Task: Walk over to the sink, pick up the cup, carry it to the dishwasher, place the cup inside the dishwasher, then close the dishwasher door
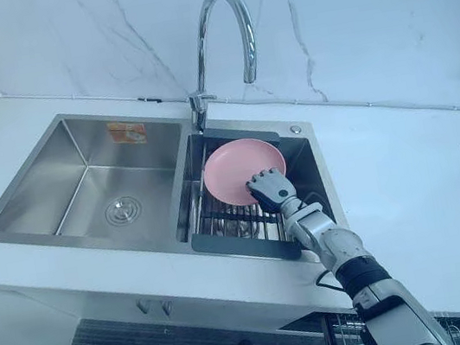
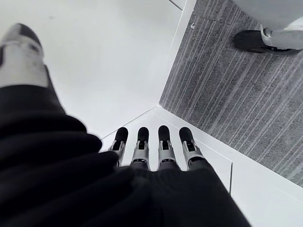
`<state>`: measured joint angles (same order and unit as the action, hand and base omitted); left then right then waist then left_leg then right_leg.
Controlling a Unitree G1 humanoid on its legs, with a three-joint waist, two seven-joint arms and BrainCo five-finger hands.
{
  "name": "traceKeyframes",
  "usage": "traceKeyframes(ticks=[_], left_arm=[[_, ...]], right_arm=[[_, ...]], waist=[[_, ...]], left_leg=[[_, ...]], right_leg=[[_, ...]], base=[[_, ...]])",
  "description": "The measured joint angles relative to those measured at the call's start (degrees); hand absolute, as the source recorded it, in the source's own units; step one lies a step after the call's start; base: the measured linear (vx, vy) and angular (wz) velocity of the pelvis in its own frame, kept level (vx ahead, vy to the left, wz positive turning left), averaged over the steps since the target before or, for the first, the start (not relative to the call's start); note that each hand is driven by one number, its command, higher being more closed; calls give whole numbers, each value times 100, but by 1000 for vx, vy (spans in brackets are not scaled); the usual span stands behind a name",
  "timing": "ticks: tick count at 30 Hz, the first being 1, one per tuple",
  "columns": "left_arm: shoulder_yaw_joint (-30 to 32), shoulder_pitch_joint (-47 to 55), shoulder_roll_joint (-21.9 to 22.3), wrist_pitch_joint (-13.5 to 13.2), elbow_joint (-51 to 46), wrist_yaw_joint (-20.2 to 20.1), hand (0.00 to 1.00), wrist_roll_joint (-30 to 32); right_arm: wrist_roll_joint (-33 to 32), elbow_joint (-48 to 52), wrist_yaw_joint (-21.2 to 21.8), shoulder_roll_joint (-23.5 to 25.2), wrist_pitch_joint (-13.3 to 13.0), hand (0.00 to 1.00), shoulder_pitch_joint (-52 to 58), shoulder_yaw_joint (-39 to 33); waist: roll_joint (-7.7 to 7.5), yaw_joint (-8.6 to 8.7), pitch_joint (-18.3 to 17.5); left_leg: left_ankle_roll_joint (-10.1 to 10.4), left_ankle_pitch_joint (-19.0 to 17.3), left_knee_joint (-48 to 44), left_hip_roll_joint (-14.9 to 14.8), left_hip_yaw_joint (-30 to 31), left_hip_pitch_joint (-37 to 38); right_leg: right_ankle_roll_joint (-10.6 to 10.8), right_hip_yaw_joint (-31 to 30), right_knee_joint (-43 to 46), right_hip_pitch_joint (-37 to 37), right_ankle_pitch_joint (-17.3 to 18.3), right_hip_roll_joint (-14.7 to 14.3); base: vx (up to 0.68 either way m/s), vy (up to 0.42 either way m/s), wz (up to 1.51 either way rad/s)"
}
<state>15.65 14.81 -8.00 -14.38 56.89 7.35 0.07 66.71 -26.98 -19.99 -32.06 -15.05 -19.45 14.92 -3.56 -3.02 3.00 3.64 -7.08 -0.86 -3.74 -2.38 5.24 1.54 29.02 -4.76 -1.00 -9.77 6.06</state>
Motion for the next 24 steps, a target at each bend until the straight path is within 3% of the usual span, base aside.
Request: traceKeyframes(ticks=[24], left_arm=[[17, 26, 8, -63, 0, 63, 0, 2]], right_arm=[[-614, 1071, 124, -18, -124, 100, 198, -574]], waist=[[68, 142, 40]], left_leg=[[20, -73, -18, -48, -210, 85]], right_leg=[[-1, -177, 0, -10, 0, -58]], base=[[2, 7, -4]])
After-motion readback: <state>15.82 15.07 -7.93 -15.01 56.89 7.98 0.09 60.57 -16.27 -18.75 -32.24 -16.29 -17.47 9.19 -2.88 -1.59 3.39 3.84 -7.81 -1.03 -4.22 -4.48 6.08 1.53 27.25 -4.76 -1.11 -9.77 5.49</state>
